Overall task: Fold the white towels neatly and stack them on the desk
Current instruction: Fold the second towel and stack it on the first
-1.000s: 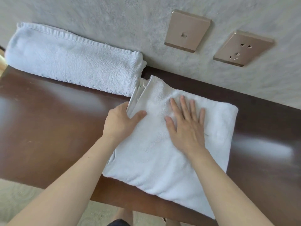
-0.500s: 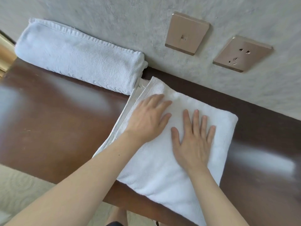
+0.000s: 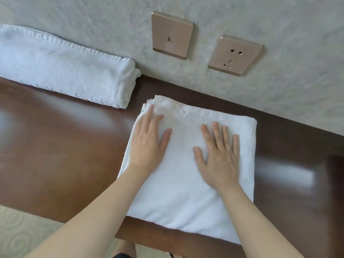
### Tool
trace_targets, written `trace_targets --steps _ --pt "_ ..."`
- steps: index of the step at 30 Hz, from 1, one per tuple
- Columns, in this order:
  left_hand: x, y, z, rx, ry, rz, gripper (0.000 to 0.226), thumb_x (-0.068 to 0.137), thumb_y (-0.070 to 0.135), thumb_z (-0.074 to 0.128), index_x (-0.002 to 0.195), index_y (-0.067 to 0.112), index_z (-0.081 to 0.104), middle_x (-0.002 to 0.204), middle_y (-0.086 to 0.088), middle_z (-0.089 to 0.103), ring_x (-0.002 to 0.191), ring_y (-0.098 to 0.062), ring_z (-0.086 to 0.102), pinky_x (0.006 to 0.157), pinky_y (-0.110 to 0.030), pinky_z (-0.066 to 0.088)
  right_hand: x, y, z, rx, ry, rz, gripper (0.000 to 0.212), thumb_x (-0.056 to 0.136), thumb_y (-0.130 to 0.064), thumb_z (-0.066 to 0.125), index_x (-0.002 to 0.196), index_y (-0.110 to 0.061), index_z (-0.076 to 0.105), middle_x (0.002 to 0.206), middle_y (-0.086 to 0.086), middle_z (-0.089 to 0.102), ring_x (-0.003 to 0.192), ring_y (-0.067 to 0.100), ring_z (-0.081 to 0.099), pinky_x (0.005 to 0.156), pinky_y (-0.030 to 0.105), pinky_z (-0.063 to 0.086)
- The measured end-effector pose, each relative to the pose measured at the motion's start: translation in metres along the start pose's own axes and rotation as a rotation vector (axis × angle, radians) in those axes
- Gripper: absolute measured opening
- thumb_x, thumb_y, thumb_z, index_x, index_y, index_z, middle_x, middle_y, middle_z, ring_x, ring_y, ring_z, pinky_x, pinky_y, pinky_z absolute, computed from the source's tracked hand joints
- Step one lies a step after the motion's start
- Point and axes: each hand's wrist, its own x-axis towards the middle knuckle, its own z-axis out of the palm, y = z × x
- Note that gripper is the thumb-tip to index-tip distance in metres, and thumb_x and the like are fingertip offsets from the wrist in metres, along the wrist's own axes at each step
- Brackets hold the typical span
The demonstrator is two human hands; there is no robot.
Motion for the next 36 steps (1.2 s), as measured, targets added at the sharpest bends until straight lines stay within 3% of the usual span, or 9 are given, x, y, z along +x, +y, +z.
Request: trace_targets --steps 6,10,15,18,22,25,29,31,36 --pt "0.029 0.014 -0.022 -0.322 0.016 -0.429 0.056 0.092 0.038 0.07 0.141 0.028 0.046 0.093 0.01 0.052 0.089 -0.006 0.053 0.077 -0.021 0.041 0.0 -0.003 -0.001 0.036 -0.012 -0.006 0.07 0.097 -0.059 0.025 0.161 -0.031 0.015 0.169 0.001 0.008 0.156 0.025 0.001 0.123 0.057 0.003" --pt "0.032 0.0 -0.028 -0.203 0.091 -0.313 0.025 0.089 0.033 0.074 0.107 0.017 0.068 0.086 0.004 0.057 0.077 0.006 0.05 0.074 -0.007 0.038 0.0 -0.001 -0.002 0.052 0.001 -0.004 0.071 0.098 -0.061 0.026 0.161 -0.03 0.015 0.169 0.003 0.009 0.156 0.028 0.002 0.123 0.058 0.003" --pt "0.026 -0.014 -0.028 -0.183 0.148 -0.453 0.025 0.088 0.031 0.075 0.078 0.014 0.06 0.078 0.004 0.059 0.071 -0.007 0.053 0.067 -0.012 0.039 -0.001 0.002 -0.001 0.032 -0.013 0.017 0.071 0.097 -0.065 0.021 0.161 -0.033 0.013 0.17 0.003 0.005 0.155 0.033 -0.003 0.123 0.057 0.001" --pt "0.029 -0.006 -0.028 -0.162 0.172 -0.511 0.022 0.089 0.035 0.074 0.094 0.019 0.06 0.091 0.004 0.059 0.082 -0.008 0.055 0.079 -0.026 0.043 0.001 0.001 -0.001 0.033 -0.031 0.021 0.072 0.097 -0.065 0.02 0.161 -0.034 0.009 0.17 0.003 0.002 0.155 0.033 -0.005 0.123 0.057 -0.001" --pt "0.013 0.034 -0.01 0.262 0.25 -0.001 0.033 0.094 0.032 0.064 0.122 0.015 0.062 0.125 -0.006 0.062 0.116 -0.031 0.054 0.095 -0.038 0.034 0.001 0.0 0.0 0.035 -0.024 0.012 0.072 0.097 -0.064 0.021 0.161 -0.034 0.009 0.17 0.003 0.002 0.155 0.034 -0.005 0.123 0.059 -0.003" --pt "-0.012 0.069 0.026 0.232 -0.157 0.258 0.047 0.101 0.03 0.042 0.144 0.014 0.051 0.154 -0.007 0.045 0.144 -0.026 0.037 0.117 -0.042 0.021 0.001 0.002 0.004 0.058 -0.008 0.017 0.065 0.101 -0.057 0.013 0.161 -0.034 0.012 0.169 0.001 0.001 0.156 0.031 -0.005 0.123 0.057 0.0" --pt "-0.009 0.049 0.028 0.024 -0.479 0.114 0.058 0.105 0.045 0.032 0.159 0.032 0.018 0.167 0.003 0.016 0.152 -0.016 0.018 0.123 -0.033 0.008 0.001 0.005 0.009 0.052 0.034 0.006 0.058 0.104 -0.047 0.016 0.16 -0.033 0.019 0.169 0.001 0.012 0.155 0.032 0.006 0.123 0.057 0.009" --pt "0.0 0.028 0.017 0.275 -0.377 0.047 0.059 0.104 0.054 0.027 0.159 0.038 0.014 0.165 0.004 0.025 0.148 -0.021 0.031 0.119 -0.036 0.021 0.001 0.005 0.009 0.058 0.046 0.006 0.058 0.105 -0.047 0.018 0.16 -0.033 0.018 0.169 0.001 0.012 0.156 0.031 0.005 0.123 0.057 0.008" --pt "0.013 -0.007 -0.004 0.418 -0.297 -0.017 0.06 0.103 0.056 0.024 0.159 0.039 0.012 0.168 0.008 0.005 0.155 -0.025 0.004 0.124 -0.042 0.008 0.0 0.005 0.009 0.048 0.051 0.002 0.061 0.103 -0.048 0.02 0.161 -0.03 0.017 0.169 0.002 0.01 0.156 0.032 0.003 0.123 0.057 0.007"
